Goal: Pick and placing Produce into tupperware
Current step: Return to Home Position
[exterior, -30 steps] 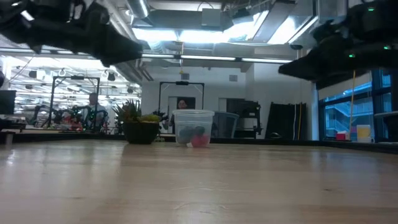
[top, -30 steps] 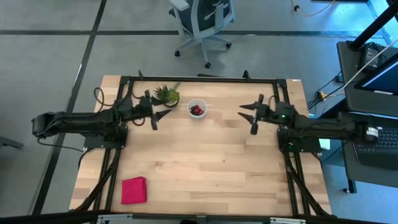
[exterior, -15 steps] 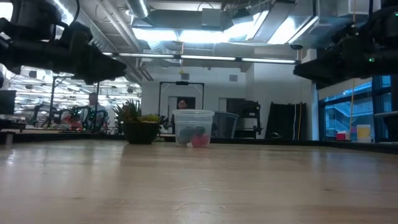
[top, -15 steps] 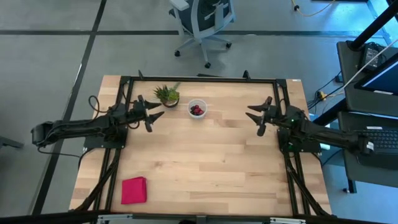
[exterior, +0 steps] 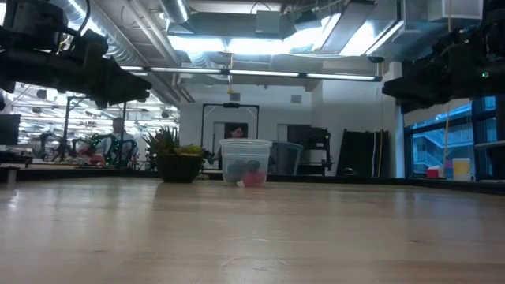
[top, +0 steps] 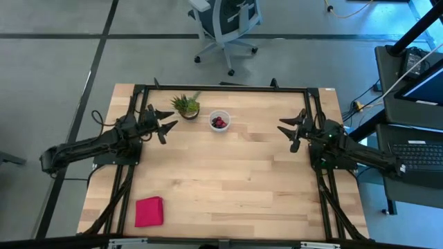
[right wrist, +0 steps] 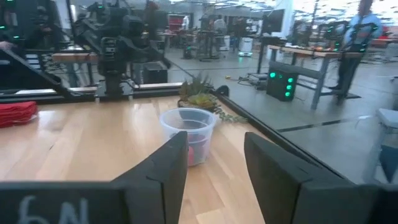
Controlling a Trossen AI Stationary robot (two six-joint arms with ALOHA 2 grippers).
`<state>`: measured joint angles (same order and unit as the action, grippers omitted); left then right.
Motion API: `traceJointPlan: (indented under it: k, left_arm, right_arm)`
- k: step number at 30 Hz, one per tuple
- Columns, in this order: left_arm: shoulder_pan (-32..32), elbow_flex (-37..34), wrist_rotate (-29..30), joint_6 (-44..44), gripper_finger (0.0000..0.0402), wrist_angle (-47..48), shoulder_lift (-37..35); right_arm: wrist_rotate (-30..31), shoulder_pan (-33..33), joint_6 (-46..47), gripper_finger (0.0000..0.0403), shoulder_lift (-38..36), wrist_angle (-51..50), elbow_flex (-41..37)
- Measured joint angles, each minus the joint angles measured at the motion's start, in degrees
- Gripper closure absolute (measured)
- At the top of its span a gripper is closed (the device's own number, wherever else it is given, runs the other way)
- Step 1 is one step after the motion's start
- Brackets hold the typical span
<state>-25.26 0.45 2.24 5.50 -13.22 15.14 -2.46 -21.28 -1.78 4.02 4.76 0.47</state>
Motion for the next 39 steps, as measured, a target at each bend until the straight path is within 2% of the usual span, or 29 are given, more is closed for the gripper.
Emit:
traceJointPlan:
  k: [3,10,13,21,39]
  left_arm:
    - [-0.81,0.0,0.0,0.09,0.0188,3.35,-3.79]
    - [-2.6,0.0,0.05,0.09,0.0188,12.18,-11.71]
    - [-3.7,0.02,0.33,-0.05,0.0188,12.32,-13.43]
    - [-6.4,0.02,1.45,-6.59,0.0188,12.28,-14.04]
    - [-6.4,0.02,1.33,-6.14,0.0188,12.29,-14.04]
  right_arm:
    - [2.17,0.0,0.01,0.0242,-3.95,-3.89,0.0]
    - [2.84,-0.28,-0.22,0.0242,-3.94,-4.51,0.35]
    - [2.84,-0.28,-0.23,0.0242,-3.93,-4.52,0.35]
    - [2.84,-0.3,-1.7,0.0242,-3.85,-4.53,0.35]
    - [2.82,-0.31,-1.71,0.0242,-3.81,-4.53,0.35]
